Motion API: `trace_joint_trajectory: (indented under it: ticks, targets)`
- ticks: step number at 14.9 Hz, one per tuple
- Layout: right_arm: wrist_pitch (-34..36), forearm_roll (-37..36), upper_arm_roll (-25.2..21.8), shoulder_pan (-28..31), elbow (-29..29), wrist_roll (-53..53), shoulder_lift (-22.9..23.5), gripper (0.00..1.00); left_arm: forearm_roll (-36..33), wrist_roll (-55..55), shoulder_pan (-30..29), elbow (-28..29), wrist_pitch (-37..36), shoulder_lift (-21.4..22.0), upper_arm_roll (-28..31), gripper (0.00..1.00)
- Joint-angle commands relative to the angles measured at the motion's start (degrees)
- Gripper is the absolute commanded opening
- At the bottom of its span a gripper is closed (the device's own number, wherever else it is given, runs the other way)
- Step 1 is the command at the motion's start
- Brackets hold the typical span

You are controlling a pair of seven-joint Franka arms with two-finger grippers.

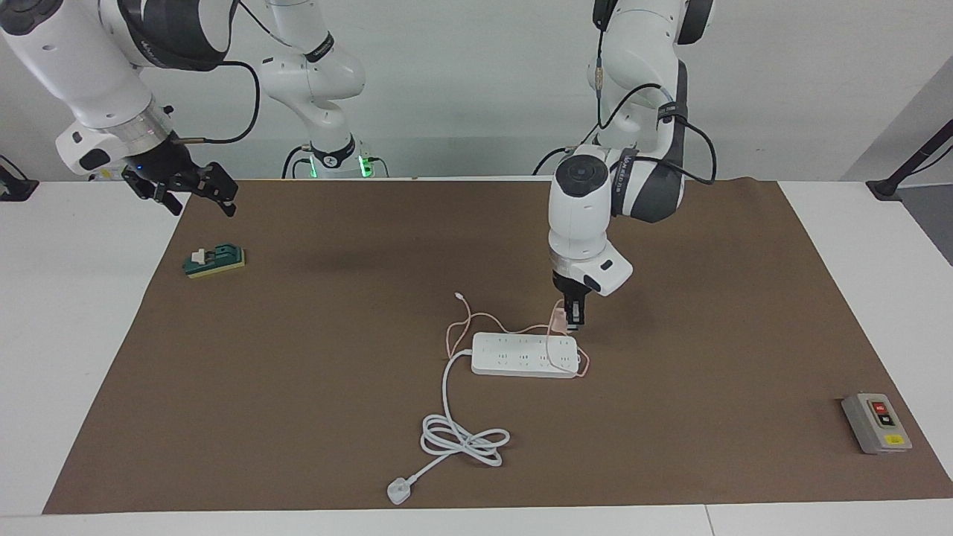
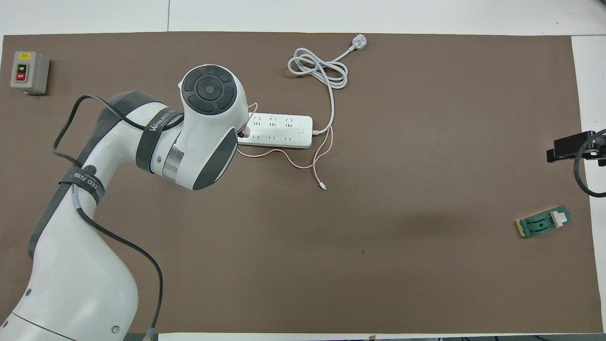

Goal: Plug charger into power strip
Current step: 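Move the charger with the left gripper onto the strip's nearest socket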

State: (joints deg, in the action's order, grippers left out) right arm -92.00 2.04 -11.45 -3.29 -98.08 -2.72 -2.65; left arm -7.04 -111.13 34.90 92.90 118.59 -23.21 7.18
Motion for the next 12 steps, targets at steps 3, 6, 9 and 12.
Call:
trace_joint_trajectory:
  ticks: [3,6,9,12]
  targets:
    - [1.1,-0.7,0.6,0.8,0.0,-1.0,-0.6,1.00,1.9,1.3,-1.1,-3.9,0.0,-3.9,0.4,0.00]
    - [1.1,-0.7,0.6,0.8,0.0,-1.0,-0.6,1.00,2.6,1.2,-2.1,-3.2,0.2,-3.8,0.6,0.00]
    - [1.1,-0.7,0.6,0.8,0.0,-1.0,-0.6,1.00,3.0,0.9,-2.2,-2.1,-0.1,-3.7,0.6,0.00]
    - [1.1,-0.7,0.6,0.8,0.0,-1.0,-0.6,1.00,3.0,0.8,-2.1,-1.4,0.0,-3.5,0.6,0.00]
